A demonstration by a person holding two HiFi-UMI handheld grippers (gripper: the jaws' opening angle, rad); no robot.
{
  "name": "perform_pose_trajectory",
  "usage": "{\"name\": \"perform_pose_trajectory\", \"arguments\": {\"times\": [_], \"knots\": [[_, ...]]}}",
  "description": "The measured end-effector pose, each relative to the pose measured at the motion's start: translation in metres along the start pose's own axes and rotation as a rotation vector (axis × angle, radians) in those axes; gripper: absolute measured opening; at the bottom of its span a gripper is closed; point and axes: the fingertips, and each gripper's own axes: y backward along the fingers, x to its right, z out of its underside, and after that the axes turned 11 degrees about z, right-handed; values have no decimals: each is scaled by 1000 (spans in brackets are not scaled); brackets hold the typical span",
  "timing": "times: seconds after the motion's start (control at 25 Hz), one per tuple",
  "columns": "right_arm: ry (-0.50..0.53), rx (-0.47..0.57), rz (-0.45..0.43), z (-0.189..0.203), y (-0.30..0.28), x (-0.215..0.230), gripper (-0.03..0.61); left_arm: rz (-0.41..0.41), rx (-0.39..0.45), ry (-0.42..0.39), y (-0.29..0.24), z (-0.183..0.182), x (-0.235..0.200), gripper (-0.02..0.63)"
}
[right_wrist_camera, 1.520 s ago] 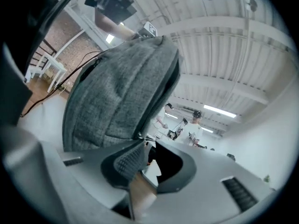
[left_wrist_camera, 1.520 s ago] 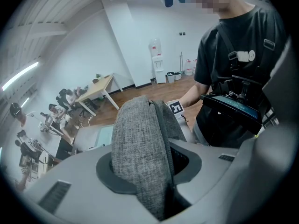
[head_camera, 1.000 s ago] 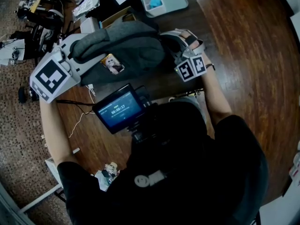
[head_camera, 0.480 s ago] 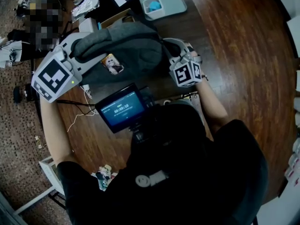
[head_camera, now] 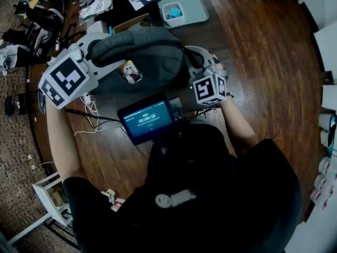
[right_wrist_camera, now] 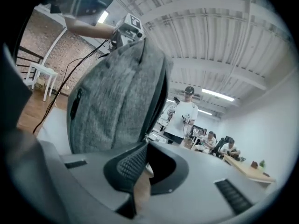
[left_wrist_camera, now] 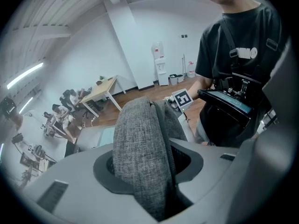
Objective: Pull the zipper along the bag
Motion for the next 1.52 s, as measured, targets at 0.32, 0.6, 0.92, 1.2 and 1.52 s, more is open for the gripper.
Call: {"name": "perform_pose_trajectory", "arguments": {"times": [0.32,0.6,0.92,1.2,1.52], "knots": [[39,-7,4,-50,13,16,19,71,23,49,9,6,3,199],[100,34,56,-88,18,35,20,157,58,65,6,5,7,262],[349,96,90,-162,28,35,20,111,54,-14,14,13,14,336],[625,160,97,-200,41,13,20,108,76,-31,11,8,28,336],[865,191,20,-235,55,-26,21,125,100,-22,11,14,48,335]]}}
